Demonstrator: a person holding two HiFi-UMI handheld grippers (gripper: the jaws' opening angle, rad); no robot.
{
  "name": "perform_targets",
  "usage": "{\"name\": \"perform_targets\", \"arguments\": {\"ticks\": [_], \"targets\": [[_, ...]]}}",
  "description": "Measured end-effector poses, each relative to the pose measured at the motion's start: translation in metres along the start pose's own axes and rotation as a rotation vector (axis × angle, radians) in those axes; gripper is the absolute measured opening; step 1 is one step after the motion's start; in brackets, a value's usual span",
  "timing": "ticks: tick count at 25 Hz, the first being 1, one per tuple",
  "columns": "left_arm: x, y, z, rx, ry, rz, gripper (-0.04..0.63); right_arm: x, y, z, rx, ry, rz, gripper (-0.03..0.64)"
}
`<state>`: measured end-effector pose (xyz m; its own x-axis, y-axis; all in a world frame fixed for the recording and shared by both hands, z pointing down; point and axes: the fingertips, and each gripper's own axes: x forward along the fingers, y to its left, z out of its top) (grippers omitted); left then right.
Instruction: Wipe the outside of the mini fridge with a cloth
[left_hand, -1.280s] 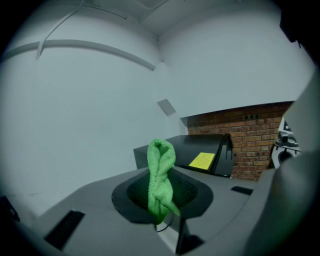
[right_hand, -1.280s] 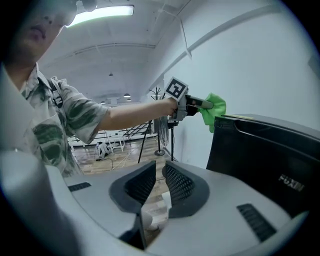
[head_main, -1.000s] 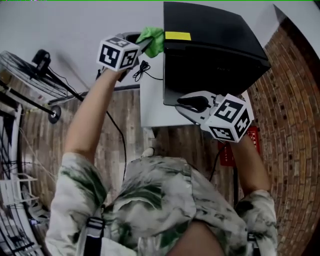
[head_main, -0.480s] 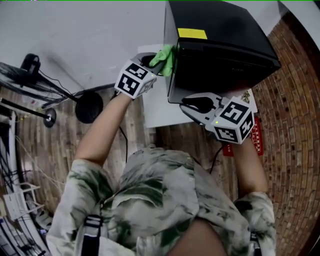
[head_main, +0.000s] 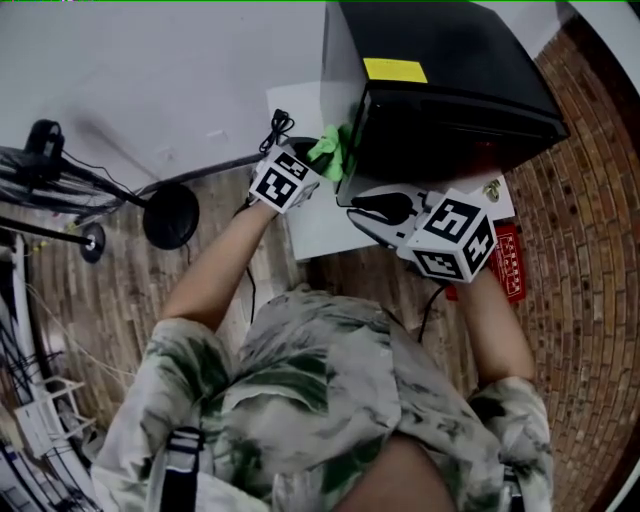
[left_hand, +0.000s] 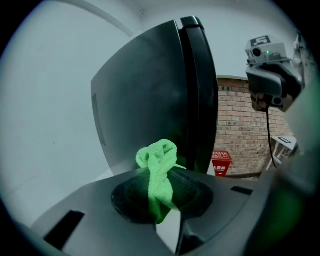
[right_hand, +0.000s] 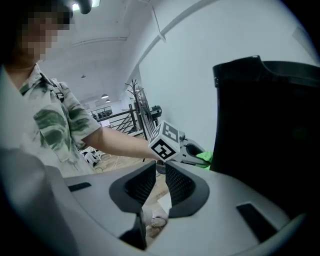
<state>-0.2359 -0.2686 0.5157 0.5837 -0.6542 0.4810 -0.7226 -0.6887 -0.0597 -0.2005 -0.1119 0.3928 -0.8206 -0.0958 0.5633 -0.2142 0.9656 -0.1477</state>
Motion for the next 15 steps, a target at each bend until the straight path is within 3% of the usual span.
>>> {"name": "perform_targets", "arguments": {"ticks": [4, 7, 11, 15], "targets": [[0.016, -0.009, -0.033, 0.019, 0.069, -0.046, 0.078, 0.016, -0.006, 0.005, 0.011, 0.008, 0.004, 0.080], [0.015, -0.005, -0.042, 0.002, 0.074, -0.070, 0.078, 0.027, -0.007, 0.010, -0.005, 0.032, 0.001, 0.078], [-0.002, 0.022, -0.024, -0.022, 0.024, -0.061, 0.078, 0.045, -0.004, 0.013, -0.028, 0.074, 0.010, 0.078], [-0.027, 0.055, 0.024, -0.014, -0.071, -0.037, 0.078, 0.064, 0.000, 0.015, -0.022, 0.088, 0.015, 0.078]]}}
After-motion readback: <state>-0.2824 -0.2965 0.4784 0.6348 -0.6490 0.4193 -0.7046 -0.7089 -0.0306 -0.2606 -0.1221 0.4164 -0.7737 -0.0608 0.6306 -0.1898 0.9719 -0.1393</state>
